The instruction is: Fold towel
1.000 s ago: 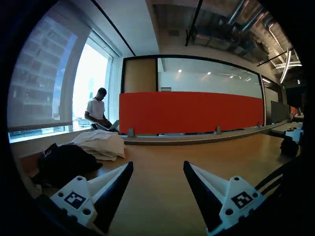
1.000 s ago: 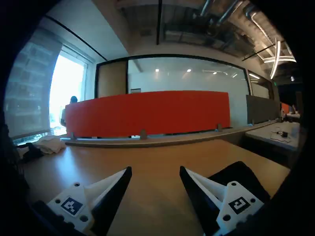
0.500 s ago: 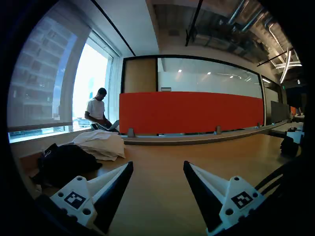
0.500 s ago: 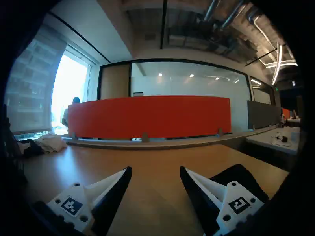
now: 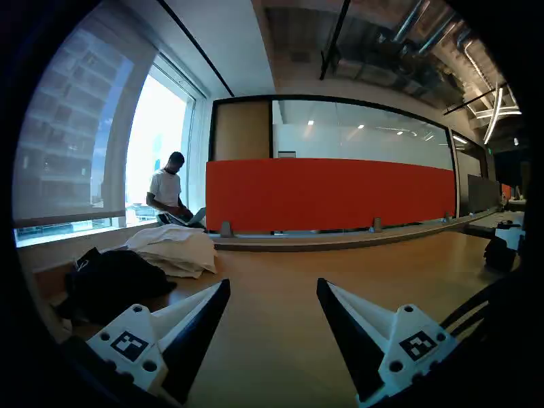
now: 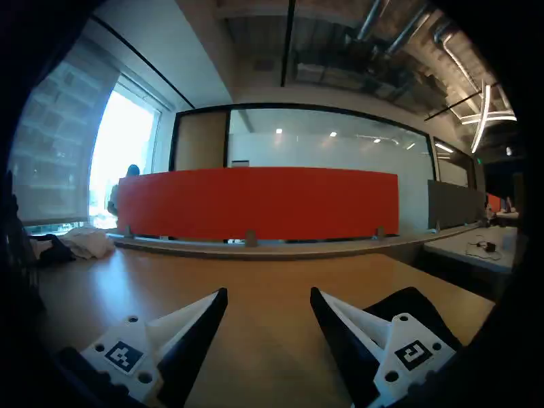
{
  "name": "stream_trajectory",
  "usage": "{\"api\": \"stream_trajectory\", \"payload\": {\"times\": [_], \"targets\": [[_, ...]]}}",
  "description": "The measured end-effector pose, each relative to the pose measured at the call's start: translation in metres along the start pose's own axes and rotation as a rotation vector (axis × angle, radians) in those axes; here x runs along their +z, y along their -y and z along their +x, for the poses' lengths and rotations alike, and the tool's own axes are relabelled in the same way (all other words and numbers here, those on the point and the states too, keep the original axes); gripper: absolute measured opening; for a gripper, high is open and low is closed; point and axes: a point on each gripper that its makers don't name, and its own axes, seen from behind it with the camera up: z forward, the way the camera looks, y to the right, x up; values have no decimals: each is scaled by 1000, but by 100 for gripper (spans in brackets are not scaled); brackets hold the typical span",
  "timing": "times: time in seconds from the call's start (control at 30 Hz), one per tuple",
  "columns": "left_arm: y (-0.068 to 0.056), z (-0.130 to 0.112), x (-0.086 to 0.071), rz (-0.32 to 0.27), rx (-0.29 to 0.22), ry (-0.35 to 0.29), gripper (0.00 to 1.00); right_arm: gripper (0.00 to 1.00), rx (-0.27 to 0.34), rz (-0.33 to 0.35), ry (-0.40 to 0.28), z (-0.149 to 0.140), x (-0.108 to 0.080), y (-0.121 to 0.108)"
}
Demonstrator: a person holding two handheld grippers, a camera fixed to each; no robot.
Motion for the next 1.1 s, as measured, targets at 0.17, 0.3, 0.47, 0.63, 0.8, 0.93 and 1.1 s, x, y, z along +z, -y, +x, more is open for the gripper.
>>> {"api": "stream_trajectory", "payload": {"times": [0.17, 0.3, 0.47, 0.63, 0.8, 0.93, 1.1], "targets": [[0, 0, 0, 0, 0, 0, 94, 94, 0, 0, 1, -1, 0, 0], [-1, 0, -1, 0, 0, 0, 94, 94, 1, 0, 1, -2, 1, 0], [-1, 0, -1, 0, 0, 1, 94, 94, 0, 0, 1, -2, 0, 0], [0, 0, -1, 0, 0, 0, 94, 94, 0, 0, 1, -3, 0, 0], [0, 1, 0, 0, 0, 0, 94, 95, 0, 0, 1, -2, 0, -1], [0, 1, 0, 0, 0, 1, 94, 95, 0, 0, 1, -2, 0, -1], [0, 2, 1, 0, 0, 1, 94, 94, 0, 0, 1, -3, 0, -1]]}}
